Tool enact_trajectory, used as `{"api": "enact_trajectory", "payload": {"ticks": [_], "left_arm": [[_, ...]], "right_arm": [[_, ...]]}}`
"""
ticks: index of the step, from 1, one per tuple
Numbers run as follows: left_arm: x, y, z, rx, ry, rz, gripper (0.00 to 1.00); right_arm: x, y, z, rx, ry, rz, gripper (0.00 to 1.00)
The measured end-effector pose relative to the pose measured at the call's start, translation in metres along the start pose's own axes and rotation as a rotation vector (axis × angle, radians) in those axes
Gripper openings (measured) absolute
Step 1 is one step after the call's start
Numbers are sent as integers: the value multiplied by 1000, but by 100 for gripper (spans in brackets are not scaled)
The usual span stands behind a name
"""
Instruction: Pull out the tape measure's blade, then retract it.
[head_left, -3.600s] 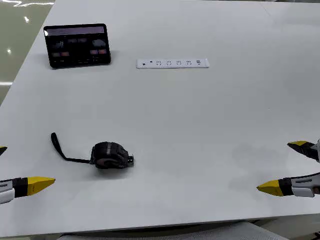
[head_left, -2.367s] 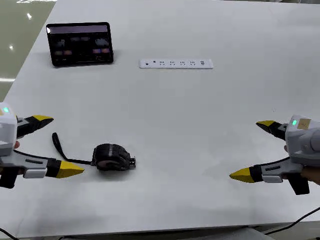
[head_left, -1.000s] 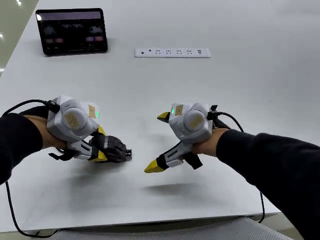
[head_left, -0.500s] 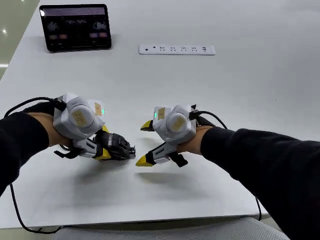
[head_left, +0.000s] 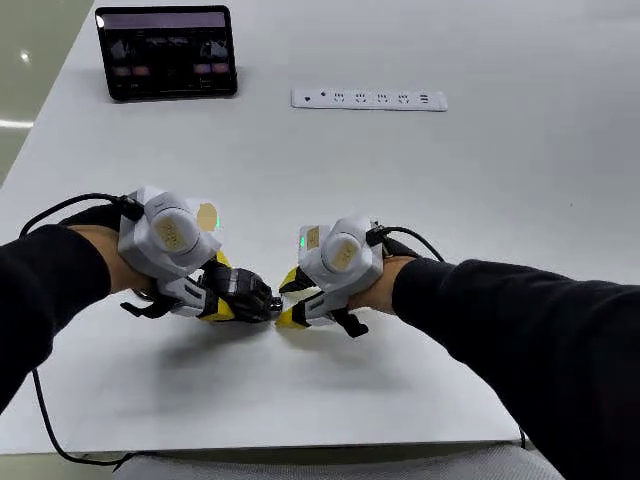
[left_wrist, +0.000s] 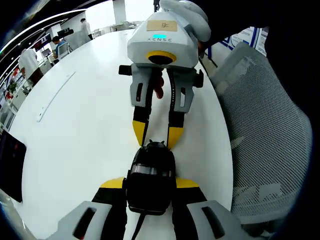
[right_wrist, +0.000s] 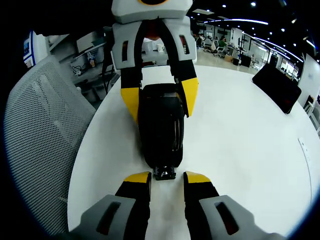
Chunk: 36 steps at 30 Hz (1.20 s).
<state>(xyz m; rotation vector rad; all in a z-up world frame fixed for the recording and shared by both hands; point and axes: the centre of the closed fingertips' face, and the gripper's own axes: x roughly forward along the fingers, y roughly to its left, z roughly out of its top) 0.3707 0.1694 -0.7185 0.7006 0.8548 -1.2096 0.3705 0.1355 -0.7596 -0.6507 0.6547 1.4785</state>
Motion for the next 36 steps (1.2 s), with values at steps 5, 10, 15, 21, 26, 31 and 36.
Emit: {"api": "enact_trajectory", "payload": {"ticks": [5, 10, 15, 21, 26, 31, 36], "left_arm": [[0, 0, 0, -7, -2, 4, 31], [1, 0, 0, -10, -1, 2, 31], [0, -1, 0, -18, -3, -1, 31], [0, -1, 1, -23, -5, -5, 31], [0, -1, 1, -29, -10, -4, 31], [0, -1, 1, -44, -21, -2, 31], [-1, -1, 1, -53, -35, 2, 31]], "right_arm": [[1, 3, 3, -26, -1, 28, 12], [0, 4, 3, -30, -5, 32, 10], [-1, 5, 2, -29, -2, 34, 10], [-2, 5, 0, -18, -6, 28, 9], [-7, 4, -6, -1, -4, 27, 10], [-8, 5, -7, 9, 5, 28, 11], [-6, 5, -6, -14, 20, 35, 12]]}}
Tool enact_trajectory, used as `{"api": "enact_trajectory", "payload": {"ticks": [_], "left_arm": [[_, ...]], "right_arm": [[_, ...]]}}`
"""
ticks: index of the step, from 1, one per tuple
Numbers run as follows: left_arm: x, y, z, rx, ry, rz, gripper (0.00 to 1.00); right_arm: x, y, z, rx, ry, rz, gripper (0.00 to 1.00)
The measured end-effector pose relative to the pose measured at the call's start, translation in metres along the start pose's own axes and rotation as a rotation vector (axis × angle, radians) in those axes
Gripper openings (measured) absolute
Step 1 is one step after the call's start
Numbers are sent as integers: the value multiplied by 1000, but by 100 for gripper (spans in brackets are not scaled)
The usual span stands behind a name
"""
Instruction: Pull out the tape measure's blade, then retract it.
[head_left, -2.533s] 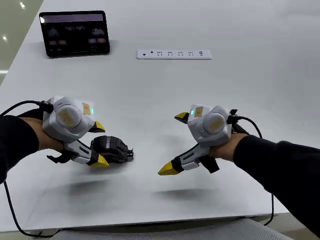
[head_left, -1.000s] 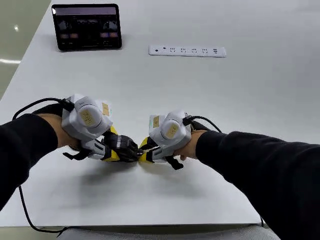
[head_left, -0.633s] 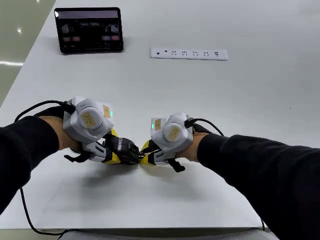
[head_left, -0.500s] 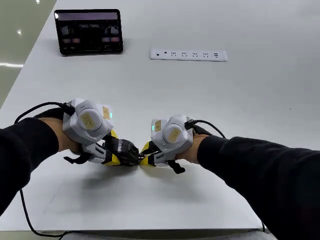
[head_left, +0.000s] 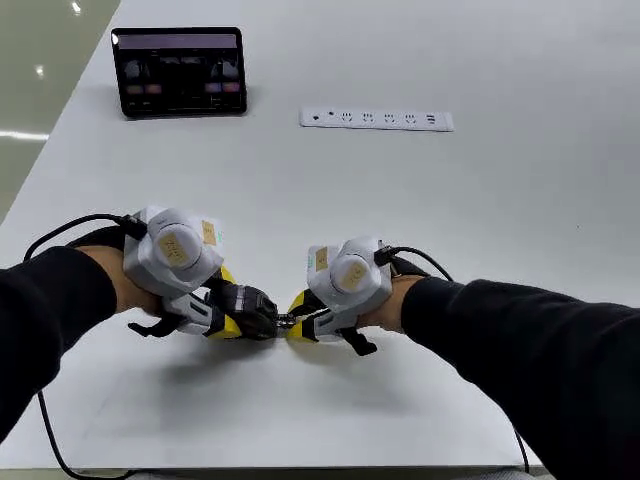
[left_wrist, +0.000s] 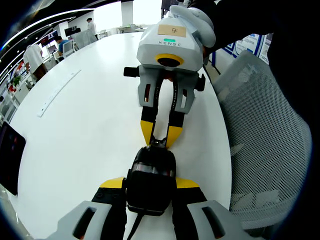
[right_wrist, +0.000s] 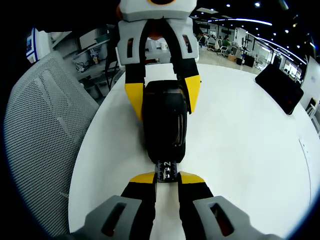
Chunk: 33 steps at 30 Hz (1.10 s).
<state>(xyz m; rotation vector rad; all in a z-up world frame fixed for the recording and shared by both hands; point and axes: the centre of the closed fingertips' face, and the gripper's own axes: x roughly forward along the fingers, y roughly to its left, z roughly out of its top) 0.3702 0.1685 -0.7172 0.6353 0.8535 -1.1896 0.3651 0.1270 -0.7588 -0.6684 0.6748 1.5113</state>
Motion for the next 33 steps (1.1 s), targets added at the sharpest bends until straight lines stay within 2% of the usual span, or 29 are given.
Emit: {"api": "enact_trajectory", "payload": {"ticks": [6, 7, 10, 12, 19, 22, 33], "left_arm": [[0, 0, 0, 0, -2, -6, 31], [0, 0, 0, 0, -2, -7, 31], [0, 0, 0, 0, 1, -6, 31], [0, 0, 0, 1, 0, -6, 31], [0, -1, 0, 0, 0, -9, 31], [0, -1, 0, -11, -7, -1, 31], [1, 0, -1, -20, -16, 8, 31]], "right_arm": [[8, -1, 9, -18, -11, -8, 13], [9, -1, 7, -55, 15, -10, 13], [6, -2, 7, -25, -8, 1, 12], [7, -2, 6, -31, -12, -4, 11], [4, -2, 2, -29, 3, -18, 11], [2, -4, 0, -7, -4, -26, 11], [-6, -3, -8, 4, -2, -39, 11]]}}
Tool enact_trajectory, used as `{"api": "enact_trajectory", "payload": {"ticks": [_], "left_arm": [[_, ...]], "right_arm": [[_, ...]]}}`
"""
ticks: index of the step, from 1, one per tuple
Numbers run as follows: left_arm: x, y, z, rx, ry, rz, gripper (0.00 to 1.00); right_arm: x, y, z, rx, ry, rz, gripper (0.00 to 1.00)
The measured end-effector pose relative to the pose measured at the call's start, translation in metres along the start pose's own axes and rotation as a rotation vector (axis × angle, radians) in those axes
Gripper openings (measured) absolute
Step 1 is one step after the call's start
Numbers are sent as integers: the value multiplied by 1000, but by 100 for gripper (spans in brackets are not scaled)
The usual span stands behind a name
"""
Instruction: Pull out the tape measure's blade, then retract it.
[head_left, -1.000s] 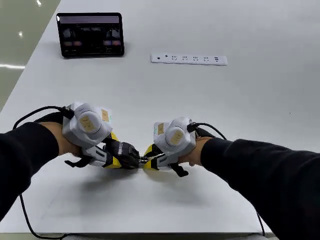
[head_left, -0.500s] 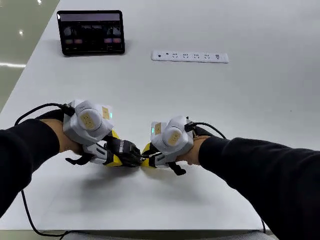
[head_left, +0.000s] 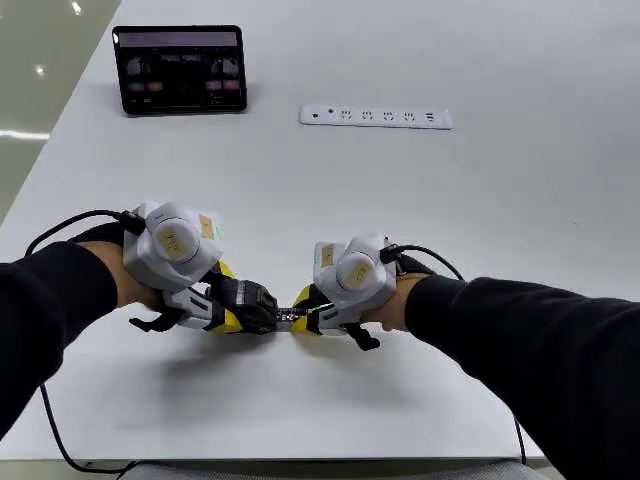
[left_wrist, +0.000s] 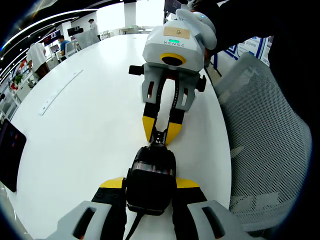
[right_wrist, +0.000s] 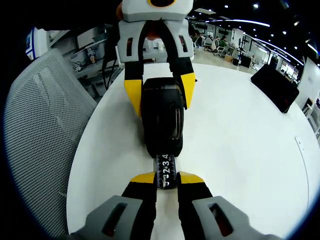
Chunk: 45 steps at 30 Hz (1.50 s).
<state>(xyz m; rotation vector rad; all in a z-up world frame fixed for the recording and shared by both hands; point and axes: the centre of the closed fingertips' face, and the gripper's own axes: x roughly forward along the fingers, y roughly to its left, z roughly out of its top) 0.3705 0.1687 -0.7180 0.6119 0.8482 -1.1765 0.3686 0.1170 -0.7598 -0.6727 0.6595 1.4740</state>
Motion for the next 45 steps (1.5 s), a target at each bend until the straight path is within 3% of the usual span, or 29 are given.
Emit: {"api": "enact_trajectory", "payload": {"ticks": [45], "left_arm": [[1, -2, 0, -15, 5, 13, 31]], "right_arm": [[-37, -5, -43, 31, 27, -15, 11]]}}
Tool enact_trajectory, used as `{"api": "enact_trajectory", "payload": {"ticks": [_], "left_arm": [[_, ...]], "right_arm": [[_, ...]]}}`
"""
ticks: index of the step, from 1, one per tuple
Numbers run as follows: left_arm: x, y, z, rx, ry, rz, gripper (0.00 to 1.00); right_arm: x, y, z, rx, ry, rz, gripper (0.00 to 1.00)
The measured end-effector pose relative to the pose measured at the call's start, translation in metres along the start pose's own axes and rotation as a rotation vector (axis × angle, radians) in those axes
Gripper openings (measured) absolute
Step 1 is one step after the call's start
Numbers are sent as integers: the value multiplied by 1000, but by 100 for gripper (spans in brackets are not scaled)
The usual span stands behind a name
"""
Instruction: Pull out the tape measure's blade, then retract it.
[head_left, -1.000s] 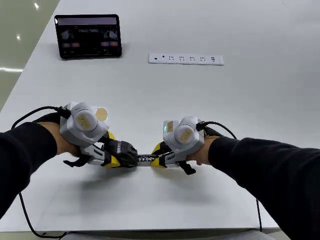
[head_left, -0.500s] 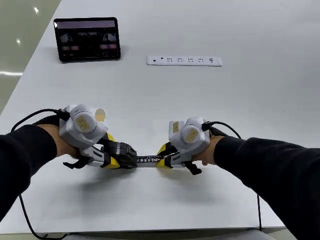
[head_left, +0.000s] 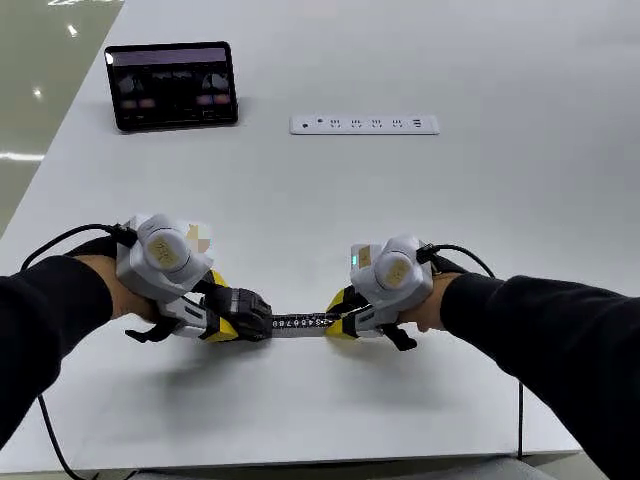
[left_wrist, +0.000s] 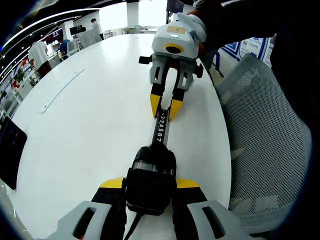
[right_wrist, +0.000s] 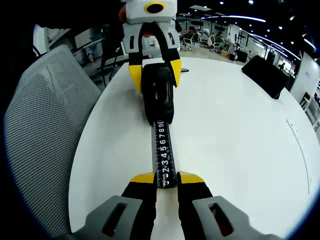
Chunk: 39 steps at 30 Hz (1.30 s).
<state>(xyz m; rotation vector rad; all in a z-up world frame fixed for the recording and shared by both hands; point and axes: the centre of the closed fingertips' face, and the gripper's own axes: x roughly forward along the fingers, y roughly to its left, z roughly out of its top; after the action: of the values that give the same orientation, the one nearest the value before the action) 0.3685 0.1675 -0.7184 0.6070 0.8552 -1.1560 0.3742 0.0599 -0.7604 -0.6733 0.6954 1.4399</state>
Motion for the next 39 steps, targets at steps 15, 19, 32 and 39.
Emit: {"api": "enact_trajectory", "payload": {"ticks": [15, 19, 32, 39], "left_arm": [[0, -2, 1, 8, -4, 2, 30], [-1, -2, 1, 1, -2, 0, 31], [0, -1, 1, 7, -16, 4, 30], [0, -1, 1, 0, -16, 6, 31]], "right_arm": [[-8, 1, -9, 3, 10, -5, 11], [-10, 1, -11, 10, 11, -6, 11], [-15, 3, -15, 20, 18, -5, 11], [-21, 1, -22, 25, 35, -9, 11]]}}
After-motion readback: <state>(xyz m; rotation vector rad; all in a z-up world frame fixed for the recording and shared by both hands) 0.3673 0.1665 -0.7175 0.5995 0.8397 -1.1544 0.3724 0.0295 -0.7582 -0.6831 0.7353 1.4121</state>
